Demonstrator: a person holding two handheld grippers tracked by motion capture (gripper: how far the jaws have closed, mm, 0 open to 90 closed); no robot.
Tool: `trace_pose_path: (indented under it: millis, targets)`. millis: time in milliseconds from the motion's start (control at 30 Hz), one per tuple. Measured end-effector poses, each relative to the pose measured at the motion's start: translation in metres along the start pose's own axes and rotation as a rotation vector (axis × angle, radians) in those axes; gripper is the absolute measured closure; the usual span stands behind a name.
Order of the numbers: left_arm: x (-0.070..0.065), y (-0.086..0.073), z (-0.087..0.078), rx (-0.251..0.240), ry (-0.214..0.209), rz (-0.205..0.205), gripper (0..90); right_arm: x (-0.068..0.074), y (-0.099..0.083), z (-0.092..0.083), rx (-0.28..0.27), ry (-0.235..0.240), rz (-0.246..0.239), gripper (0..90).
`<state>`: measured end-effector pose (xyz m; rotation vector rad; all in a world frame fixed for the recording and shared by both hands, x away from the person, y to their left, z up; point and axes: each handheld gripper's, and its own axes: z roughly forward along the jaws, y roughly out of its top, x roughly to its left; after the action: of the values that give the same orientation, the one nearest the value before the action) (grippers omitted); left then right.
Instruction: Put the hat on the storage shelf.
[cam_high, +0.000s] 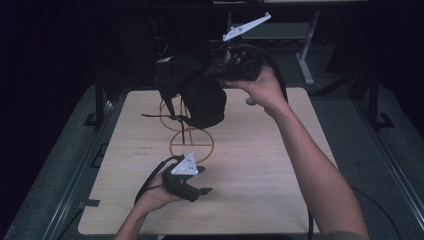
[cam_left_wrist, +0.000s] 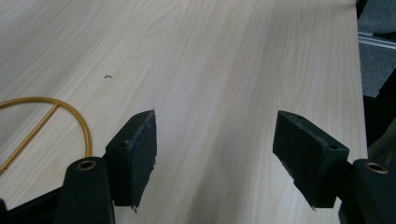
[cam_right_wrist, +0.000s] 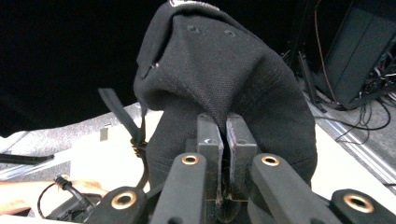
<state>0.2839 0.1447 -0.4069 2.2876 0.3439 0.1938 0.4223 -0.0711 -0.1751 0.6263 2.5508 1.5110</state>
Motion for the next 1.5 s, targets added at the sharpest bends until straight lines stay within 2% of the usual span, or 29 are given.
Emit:
trace_pose_path:
  millis: [300,500,733,900,1000,1033,1067,1167,1300,1400,1500]
  targets:
    - [0.002,0.0,-0.002,-0.008,0.003,0.0,30.5,0.0,0.013,0.033,0.036,0.032,-0.013,86.4]
    - [0.001,0.0,-0.001,-0.002,0.014,0.005,30.6,0.0,0.02,0.052,0.066,0.063,0.007,86.3]
    - [-0.001,0.001,0.002,0.013,0.02,0.028,30.8,-0.002,0.023,0.073,0.076,0.075,0.02,86.2]
    - [-0.002,0.001,0.003,0.004,0.008,0.019,30.8,-0.001,0.024,0.092,0.096,0.059,0.024,85.1]
    - [-0.002,0.001,0.003,0.009,0.004,0.019,30.8,-0.001,0.024,0.107,0.131,0.033,0.009,79.8]
    - [-0.003,0.001,0.003,0.009,0.006,0.018,30.8,0.0,0.024,0.111,0.127,0.039,0.031,75.2]
    - [-0.003,0.001,0.004,0.005,0.007,0.019,30.8,0.0,0.024,0.115,0.124,0.036,0.035,69.4]
    - [-0.003,0.001,0.003,0.006,0.008,0.021,30.8,0.003,0.022,0.124,0.154,0.018,0.032,61.1]
    - [-0.002,0.0,0.003,-0.004,0.01,0.01,30.7,0.0,0.017,0.122,0.151,0.022,0.029,52.9]
    - [-0.002,0.0,0.003,-0.007,0.015,0.008,30.7,-0.002,0.014,0.118,0.14,0.022,0.057,49.7]
    - [-0.002,-0.002,0.002,-0.006,0.019,0.009,30.6,-0.006,0.01,0.113,0.139,0.017,0.051,45.6]
